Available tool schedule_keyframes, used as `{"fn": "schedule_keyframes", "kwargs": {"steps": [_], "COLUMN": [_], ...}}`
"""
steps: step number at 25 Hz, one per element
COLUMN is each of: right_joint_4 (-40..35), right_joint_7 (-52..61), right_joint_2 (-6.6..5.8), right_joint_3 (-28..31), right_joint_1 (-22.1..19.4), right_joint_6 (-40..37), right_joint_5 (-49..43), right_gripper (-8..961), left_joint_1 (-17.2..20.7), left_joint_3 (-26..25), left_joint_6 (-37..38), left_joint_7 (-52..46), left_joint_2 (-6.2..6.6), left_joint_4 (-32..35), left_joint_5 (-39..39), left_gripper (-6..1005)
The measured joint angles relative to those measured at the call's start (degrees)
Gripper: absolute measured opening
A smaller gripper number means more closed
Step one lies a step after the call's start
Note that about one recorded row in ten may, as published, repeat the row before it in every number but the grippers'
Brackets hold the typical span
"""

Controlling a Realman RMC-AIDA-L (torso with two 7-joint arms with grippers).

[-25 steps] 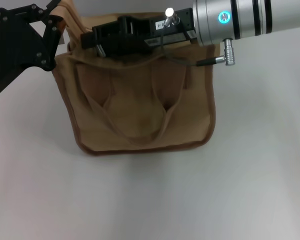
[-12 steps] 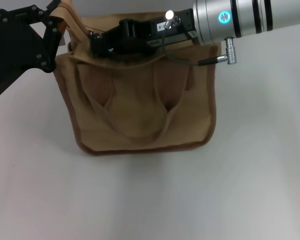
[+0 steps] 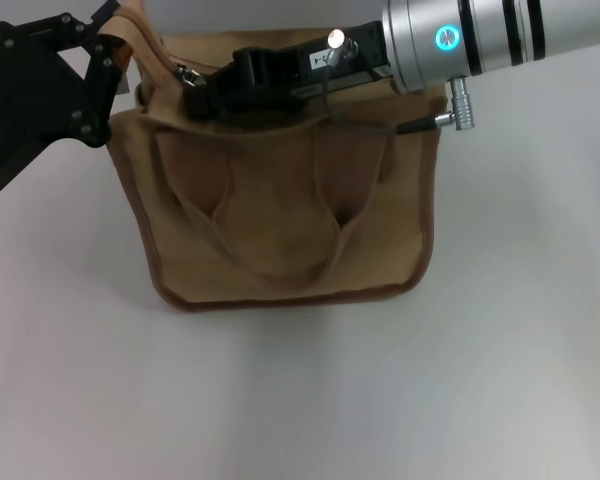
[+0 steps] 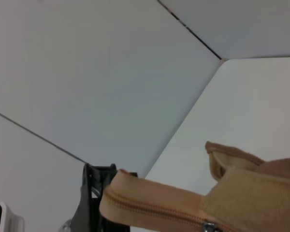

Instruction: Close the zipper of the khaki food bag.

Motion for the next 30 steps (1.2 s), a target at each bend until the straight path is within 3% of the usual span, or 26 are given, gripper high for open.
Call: {"fn": "schedule_keyframes", "kwargs": {"steps": [6,16,30], "right_joint_4": [-0.7,-1.32,-5.15], "right_joint_7": [-0.46,-2.33,-5.09], "right_joint_2": [0.04,0.05,0.12], "right_joint_3": [-0.09,-0.41,-1.38], "right_joint_1": [-0.03,-0.29,-4.44], "right_joint_6": [-0.52,-0.69,-0.72], "right_joint_5": [0.0,0.0,0.47], "right_gripper": [21,16,15], "left_joint_1": [0.36,1.24,2.17], "left_joint_3": [-0.36,-0.6,-1.95], "left_joint_6": [-0.37,-1.37,-3.29], "left_joint_7": [0.0,0.37,-0.01], "left_joint_2": [0.04,0.17,0.17], "left_joint_4": [0.0,0.0,-0.08], "left_joint_5": [0.0,-0.34,-1.51], "left_gripper": [75,78,82]}}
